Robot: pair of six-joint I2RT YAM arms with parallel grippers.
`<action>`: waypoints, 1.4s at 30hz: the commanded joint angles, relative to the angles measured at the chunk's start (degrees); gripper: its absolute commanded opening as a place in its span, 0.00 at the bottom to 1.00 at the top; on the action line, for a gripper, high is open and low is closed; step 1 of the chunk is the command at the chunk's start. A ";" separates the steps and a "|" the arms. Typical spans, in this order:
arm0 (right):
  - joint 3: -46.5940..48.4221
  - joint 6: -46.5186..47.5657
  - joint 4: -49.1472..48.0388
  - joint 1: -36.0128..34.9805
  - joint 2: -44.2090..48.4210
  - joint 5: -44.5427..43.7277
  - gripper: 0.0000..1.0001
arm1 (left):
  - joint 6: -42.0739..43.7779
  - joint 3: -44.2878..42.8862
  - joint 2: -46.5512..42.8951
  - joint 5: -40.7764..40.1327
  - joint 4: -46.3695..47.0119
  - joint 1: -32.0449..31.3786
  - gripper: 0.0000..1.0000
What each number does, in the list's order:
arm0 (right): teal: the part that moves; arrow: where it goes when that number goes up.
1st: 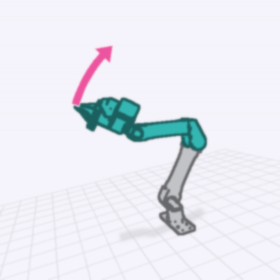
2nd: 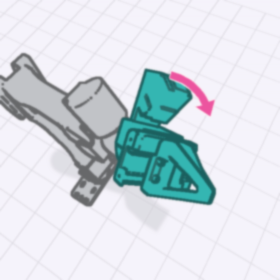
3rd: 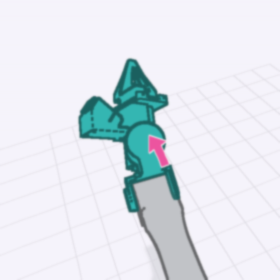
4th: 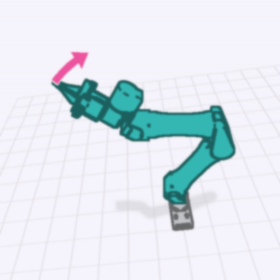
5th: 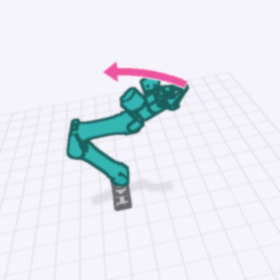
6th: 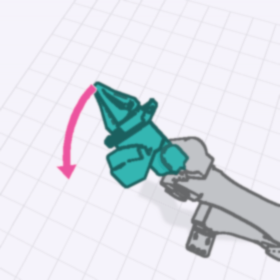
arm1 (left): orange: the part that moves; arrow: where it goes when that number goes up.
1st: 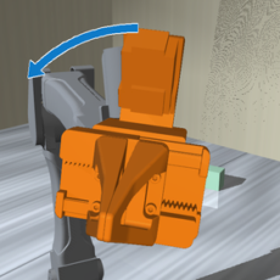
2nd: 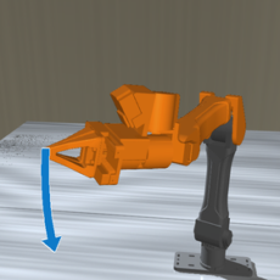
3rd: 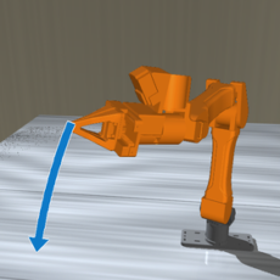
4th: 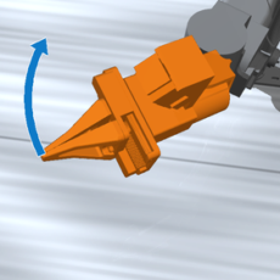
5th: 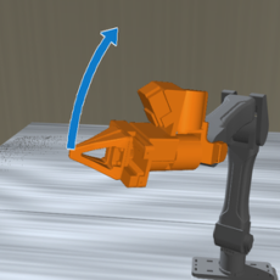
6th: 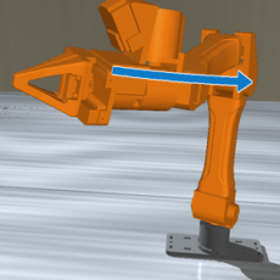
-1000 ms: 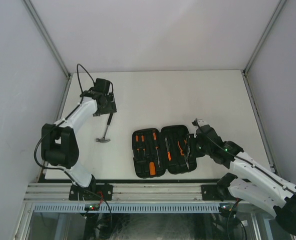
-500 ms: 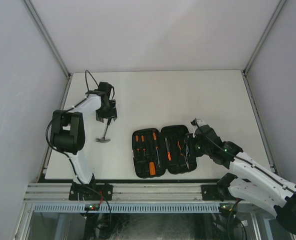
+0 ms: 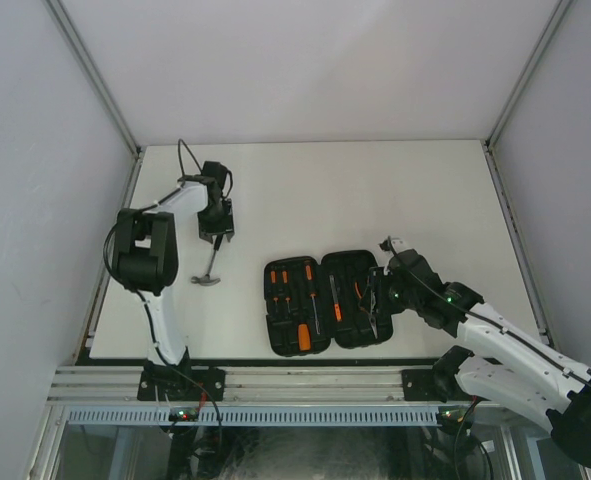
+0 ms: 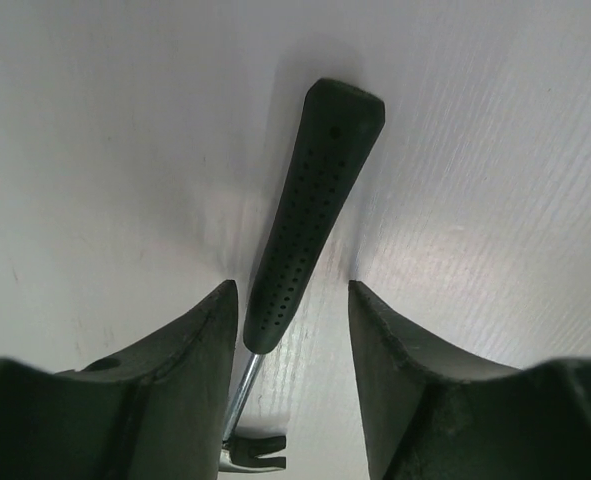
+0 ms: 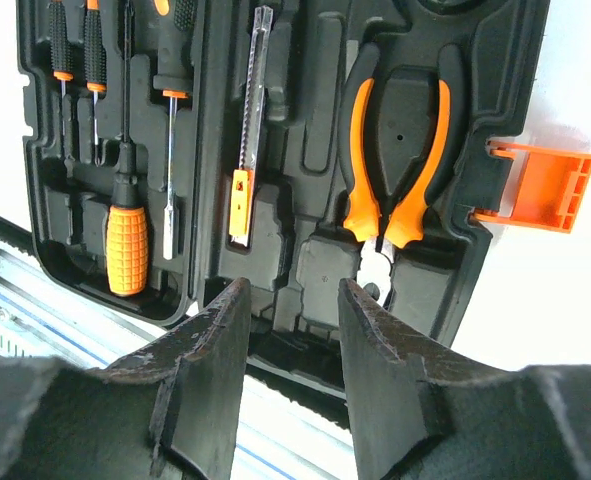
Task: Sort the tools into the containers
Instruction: Pick up the hammer at the center of the board.
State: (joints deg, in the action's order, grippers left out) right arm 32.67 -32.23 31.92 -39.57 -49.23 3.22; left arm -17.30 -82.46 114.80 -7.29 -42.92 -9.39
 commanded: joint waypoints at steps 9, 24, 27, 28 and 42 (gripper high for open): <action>0.20 -1.07 -2.04 -0.55 1.52 0.20 0.40 | 1.50 -7.08 2.96 0.51 -7.29 0.56 0.43; 0.40 -2.56 -0.83 -1.69 2.77 -0.39 0.40 | -1.89 -1.83 0.16 3.85 -5.08 -1.43 0.26; 0.43 -3.04 -0.39 -2.24 3.36 -1.19 0.40 | -2.27 -1.29 0.09 4.17 -4.83 -2.50 0.19; 0.40 -3.21 -0.23 -2.25 3.42 -1.39 0.40 | -2.48 -1.00 -0.16 4.10 -4.69 -2.90 0.17; 0.46 -3.71 -2.06 -4.04 2.03 -3.05 0.40 | -6.37 13.35 -21.98 -1.21 9.63 -8.27 0.00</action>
State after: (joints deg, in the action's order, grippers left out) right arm 32.67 -35.03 32.80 -42.30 -46.78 1.67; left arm -20.47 -74.83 103.74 -6.15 -41.45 -15.59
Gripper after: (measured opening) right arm 0.400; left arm 0.250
